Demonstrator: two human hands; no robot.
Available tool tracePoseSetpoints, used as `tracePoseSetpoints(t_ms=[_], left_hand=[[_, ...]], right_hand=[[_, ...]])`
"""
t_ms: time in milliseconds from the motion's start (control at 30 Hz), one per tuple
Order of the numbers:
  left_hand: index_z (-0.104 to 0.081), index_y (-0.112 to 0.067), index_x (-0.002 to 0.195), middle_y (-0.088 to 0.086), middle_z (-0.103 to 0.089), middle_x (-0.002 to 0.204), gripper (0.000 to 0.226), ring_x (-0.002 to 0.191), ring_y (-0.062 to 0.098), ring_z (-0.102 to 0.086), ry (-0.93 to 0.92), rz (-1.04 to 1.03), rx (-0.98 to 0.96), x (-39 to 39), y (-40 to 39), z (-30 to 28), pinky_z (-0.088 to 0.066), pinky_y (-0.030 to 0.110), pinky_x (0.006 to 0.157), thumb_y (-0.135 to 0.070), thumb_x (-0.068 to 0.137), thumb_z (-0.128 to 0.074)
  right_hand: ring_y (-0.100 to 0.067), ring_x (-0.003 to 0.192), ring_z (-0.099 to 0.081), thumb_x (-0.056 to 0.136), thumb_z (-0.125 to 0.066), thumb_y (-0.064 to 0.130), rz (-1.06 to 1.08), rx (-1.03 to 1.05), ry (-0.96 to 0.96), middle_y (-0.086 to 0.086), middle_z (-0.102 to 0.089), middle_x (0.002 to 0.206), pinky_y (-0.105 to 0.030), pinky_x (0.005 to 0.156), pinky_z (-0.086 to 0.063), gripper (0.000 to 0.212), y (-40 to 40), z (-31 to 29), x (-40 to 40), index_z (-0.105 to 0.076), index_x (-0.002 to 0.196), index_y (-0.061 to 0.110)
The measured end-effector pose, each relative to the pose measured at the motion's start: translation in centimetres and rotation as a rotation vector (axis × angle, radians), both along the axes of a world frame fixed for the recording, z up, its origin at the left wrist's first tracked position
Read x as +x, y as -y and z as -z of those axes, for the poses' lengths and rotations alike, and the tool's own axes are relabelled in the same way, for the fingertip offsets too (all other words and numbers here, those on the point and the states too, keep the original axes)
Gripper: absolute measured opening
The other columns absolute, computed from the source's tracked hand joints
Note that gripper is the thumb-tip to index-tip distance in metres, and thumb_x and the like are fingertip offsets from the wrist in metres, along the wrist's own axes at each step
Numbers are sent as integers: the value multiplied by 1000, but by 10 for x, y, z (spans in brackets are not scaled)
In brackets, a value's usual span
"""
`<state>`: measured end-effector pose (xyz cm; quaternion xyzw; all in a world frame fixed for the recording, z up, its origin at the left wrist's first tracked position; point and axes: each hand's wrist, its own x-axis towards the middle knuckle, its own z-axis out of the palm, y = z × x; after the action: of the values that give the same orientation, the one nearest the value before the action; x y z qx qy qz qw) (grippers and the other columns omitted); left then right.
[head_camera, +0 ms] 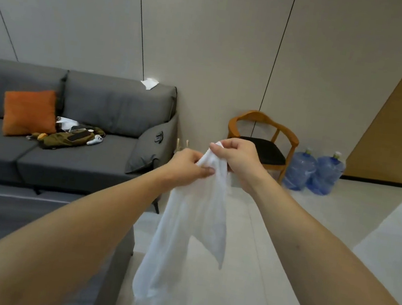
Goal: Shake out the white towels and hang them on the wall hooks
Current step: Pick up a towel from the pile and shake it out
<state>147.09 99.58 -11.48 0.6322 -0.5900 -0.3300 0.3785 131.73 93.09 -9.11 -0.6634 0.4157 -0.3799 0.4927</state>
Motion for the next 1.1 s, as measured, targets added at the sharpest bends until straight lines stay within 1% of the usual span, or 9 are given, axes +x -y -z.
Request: tracePoseSetpoints(t_ms=[133,233,400,533,733,867,967,1033,1100], left_hand=[[-74,-22,90,0,-74,90,18,88,19,-71,-94,-229,-76,18,35,-6,-59,38,78,-38,90,-65],[-70,-19,101,3,-73,95,16,91,21,-69,-124,-359,-100,47,54,-17,-58,38,77,-27,93,-59],[-70,-16,100,6,-71,97,13,94,21,-67,79,-418,-18,120,69,-27,-57,41,84,-16,89,-61],[-73,-19,90,0,-74,88,24,84,16,-71,53,-481,-56,186,76,-34,-59,35,76,-39,77,-80],[-70,-29,86,-4,-70,92,18,90,16,-65,65,-764,-157,316,80,-52,-56,38,84,-46,86,-65],[-72,-25,89,-7,-70,88,20,86,11,-63,156,-980,-269,398,58,-65,-51,28,70,-41,86,-62],[-67,-28,79,-7,-65,78,17,83,17,-60,302,-1183,-301,457,15,-75,-46,30,71,-41,86,-59],[-66,-30,76,-8,-65,77,18,77,17,-60,306,-1313,-306,494,-25,-81,-45,29,65,-44,86,-59],[-68,-30,71,-11,-64,70,19,69,13,-59,291,-1435,-334,525,-66,-86,-45,27,58,-42,85,-62]], right_hand=[[-12,78,-73,77,-80,46,-165,94,-65,4,-75,85,-24,62,-58,36,42,22,16,-72,99,18],[-14,77,-71,82,-78,34,-278,138,-236,1,-74,90,-20,53,-53,23,68,46,42,-72,99,18],[-23,71,-62,90,-68,33,-237,41,-241,-12,-68,78,-37,62,-53,29,108,52,119,-74,86,6],[-20,65,-53,84,-71,32,-363,-33,-182,-8,-58,68,-34,60,-41,35,134,30,184,-66,77,-2],[-16,53,-32,85,-71,43,-532,-309,-364,-3,-35,59,-27,51,-25,45,163,-14,302,-46,62,13],[-15,51,-30,88,-67,38,-619,-482,-430,0,-32,55,-29,51,-25,50,166,-35,398,-37,55,15],[-14,49,-40,89,-66,34,-678,-562,-452,3,-42,50,-28,49,-31,46,157,-42,473,-48,51,15],[-17,59,-57,89,-65,34,-723,-623,-468,0,-60,60,-29,55,-44,34,144,-46,524,-66,63,12],[-22,70,-63,90,-64,34,-788,-716,-477,-4,-67,71,-32,62,-48,29,128,-52,575,-69,68,15]])
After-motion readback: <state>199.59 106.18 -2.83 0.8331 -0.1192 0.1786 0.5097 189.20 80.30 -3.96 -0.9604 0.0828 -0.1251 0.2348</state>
